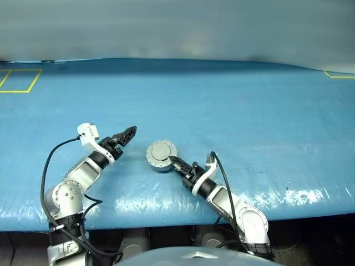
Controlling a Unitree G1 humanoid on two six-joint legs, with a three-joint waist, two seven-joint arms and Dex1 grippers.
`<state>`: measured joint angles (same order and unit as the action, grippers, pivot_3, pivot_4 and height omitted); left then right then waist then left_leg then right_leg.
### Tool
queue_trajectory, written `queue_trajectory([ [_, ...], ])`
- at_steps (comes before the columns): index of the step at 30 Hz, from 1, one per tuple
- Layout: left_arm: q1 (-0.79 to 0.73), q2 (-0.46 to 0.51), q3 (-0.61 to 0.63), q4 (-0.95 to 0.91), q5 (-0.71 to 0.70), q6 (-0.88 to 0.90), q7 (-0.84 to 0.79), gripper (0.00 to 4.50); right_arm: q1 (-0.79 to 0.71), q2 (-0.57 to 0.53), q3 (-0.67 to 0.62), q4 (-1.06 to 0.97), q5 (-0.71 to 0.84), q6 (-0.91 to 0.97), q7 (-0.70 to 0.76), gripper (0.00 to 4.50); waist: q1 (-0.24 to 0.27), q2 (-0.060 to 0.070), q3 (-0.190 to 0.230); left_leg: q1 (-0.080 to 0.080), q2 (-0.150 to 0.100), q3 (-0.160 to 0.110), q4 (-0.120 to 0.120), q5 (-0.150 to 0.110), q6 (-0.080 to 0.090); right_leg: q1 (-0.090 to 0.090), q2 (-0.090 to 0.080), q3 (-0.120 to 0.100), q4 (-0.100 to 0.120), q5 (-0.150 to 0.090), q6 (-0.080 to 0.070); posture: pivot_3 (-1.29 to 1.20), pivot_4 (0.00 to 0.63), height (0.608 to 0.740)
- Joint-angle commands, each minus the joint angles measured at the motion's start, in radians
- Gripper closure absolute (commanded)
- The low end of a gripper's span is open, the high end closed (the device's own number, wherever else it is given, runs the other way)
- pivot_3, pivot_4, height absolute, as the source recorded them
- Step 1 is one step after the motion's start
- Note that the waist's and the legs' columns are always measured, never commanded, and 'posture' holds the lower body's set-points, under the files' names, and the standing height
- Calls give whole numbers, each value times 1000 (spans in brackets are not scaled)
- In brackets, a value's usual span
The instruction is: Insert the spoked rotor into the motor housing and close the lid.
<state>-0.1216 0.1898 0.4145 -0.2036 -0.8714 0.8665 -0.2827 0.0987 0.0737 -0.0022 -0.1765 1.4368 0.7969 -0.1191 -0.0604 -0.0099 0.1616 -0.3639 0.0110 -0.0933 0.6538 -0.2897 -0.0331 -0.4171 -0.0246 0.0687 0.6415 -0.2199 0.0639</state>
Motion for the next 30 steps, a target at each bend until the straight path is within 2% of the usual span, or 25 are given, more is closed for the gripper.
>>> queue_trajectory([
  [1, 24, -29, 24, -21, -80, 12, 16, 0, -68, 55, -18, -45, 43, -31, 6, 3332, 0, 0, 0, 0, 0, 0, 0, 0, 0, 0, 0, 0, 0, 0, 0, 0, 150, 740],
  [5, 79, -113, 63, -33, -265, 41, 49, 0, -127, 55, -48, -36, 56, -60, 3, 3332, 0, 0, 1, -2, 0, 0, 0, 0, 0, -1, 0, 0, -1, 1, 0, 0, 150, 740],
  [9, 149, -191, 64, -46, -479, 69, 124, 0, -168, 53, -52, -23, 56, -62, -6, 3332, -1, 0, 1, -11, 0, 0, 2, 0, 0, -10, 0, 0, 1, 3, -3, 0, 150, 740],
  [16, 203, -249, 22, -27, -707, 42, 247, 0, -205, 65, -35, -24, 68, -53, -15, 3332, 1, 0, 1, -14, -1, -1, 5, 0, 0, -12, 0, 0, 1, 4, -3, 0, 150, 740],
  [21, 223, -232, -15, -18, -763, 19, 265, 0, -213, 76, -12, -47, 84, -52, -20, 3332, 0, 0, 1, -14, -1, 0, 7, 0, 0, -11, 0, 0, 1, 4, -2, 0, 150, 740],
  [30, 201, -207, -75, 26, -762, -15, 221, 0, -177, 86, 63, -87, 126, -36, -52, 3332, 0, 0, 1, -14, -1, -1, 7, 0, 0, -11, 0, 0, 1, 4, -2, 0, 150, 740],
])
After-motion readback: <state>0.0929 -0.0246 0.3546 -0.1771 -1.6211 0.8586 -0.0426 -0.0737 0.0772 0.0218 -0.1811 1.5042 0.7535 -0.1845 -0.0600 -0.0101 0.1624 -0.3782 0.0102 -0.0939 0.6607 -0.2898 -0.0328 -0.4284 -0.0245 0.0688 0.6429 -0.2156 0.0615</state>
